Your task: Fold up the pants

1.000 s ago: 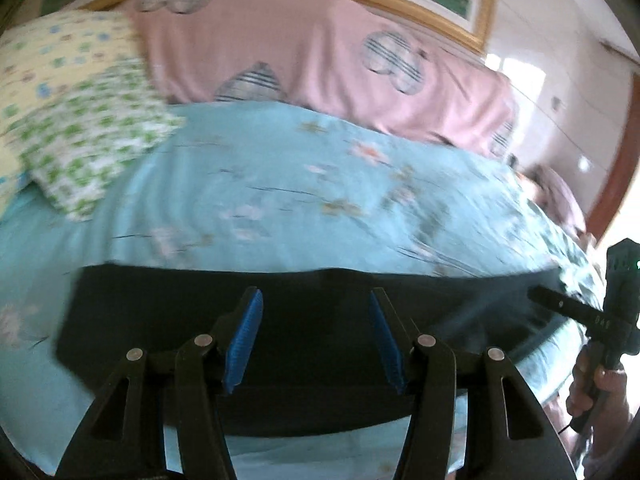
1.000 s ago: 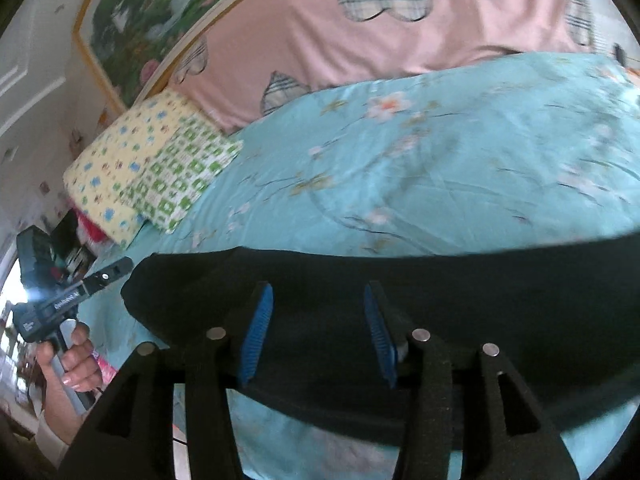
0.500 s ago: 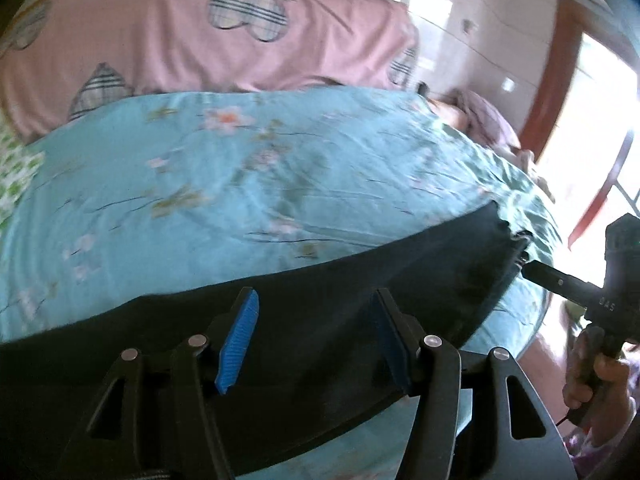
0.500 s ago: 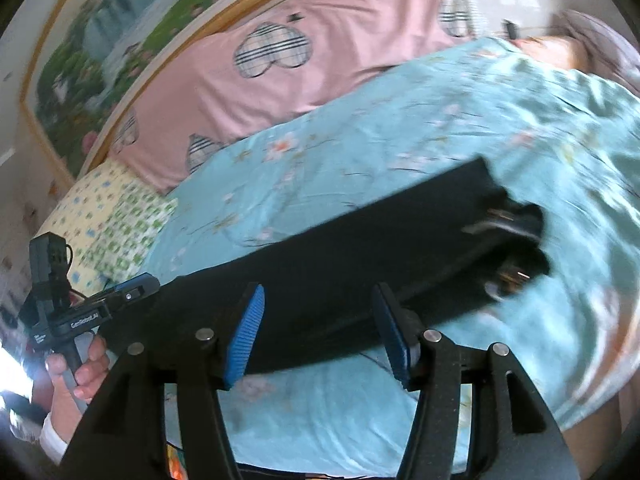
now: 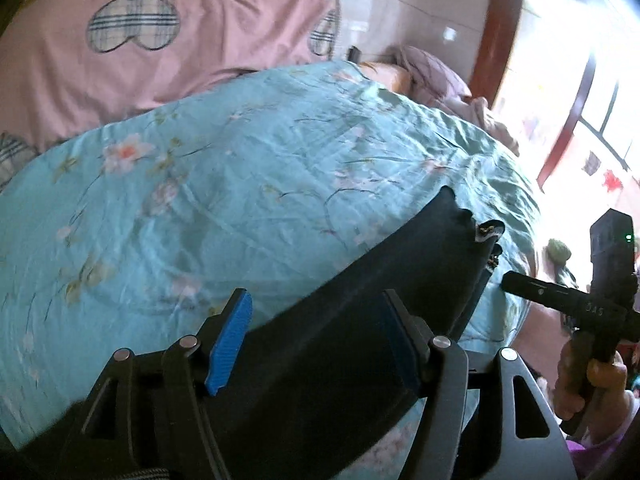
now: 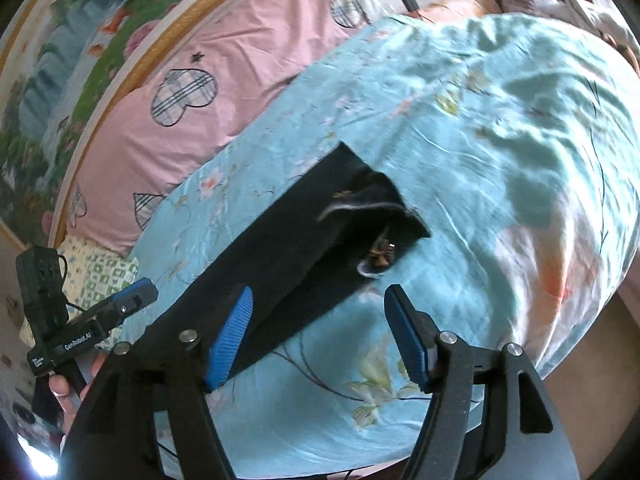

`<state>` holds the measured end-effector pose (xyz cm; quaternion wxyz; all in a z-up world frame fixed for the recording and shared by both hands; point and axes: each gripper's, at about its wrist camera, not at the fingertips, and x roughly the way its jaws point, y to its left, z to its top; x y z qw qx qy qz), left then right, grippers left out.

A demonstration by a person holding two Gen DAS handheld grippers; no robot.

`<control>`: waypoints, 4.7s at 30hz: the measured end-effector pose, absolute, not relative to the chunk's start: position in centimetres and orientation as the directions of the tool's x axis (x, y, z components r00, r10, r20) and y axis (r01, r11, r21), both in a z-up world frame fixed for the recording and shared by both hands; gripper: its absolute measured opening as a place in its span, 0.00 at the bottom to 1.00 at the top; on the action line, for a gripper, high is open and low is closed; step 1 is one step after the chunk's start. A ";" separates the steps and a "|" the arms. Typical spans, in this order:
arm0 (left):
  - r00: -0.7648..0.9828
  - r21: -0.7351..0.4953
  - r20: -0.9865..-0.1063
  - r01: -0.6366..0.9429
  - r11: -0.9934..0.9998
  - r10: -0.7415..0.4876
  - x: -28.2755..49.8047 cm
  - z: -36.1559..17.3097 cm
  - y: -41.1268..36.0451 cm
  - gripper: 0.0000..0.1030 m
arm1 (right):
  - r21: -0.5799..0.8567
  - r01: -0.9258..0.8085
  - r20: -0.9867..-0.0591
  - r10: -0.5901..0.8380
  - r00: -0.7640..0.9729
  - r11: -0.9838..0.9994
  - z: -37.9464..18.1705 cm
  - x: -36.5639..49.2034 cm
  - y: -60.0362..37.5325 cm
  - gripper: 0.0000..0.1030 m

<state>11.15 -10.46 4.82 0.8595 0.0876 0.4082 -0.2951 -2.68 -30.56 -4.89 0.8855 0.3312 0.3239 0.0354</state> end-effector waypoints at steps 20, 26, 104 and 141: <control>0.248 -0.150 -0.829 0.765 0.627 -0.501 16.0 3.4 -20.8 0.70 | 0.701 0.271 -0.535 0.235 0.812 0.660 -6.9 0.6 -33.7 0.31; 0.158 -0.168 -0.858 0.813 0.557 -0.489 16.7 2.1 -24.9 0.70 | 0.739 0.190 -0.483 0.311 0.818 0.646 -7.9 -1.0 -34.8 0.14; 0.361 -0.483 -0.628 0.513 0.709 -0.689 12.9 0.6 -1.8 0.09 | 0.684 -0.453 -0.322 0.795 0.515 0.571 -4.0 4.2 -15.6 0.13; 0.514 -0.526 -0.672 0.175 0.832 -0.533 8.3 -2.1 10.8 0.27 | 0.597 -0.573 -0.441 0.827 0.350 0.561 -5.9 3.7 -7.8 0.48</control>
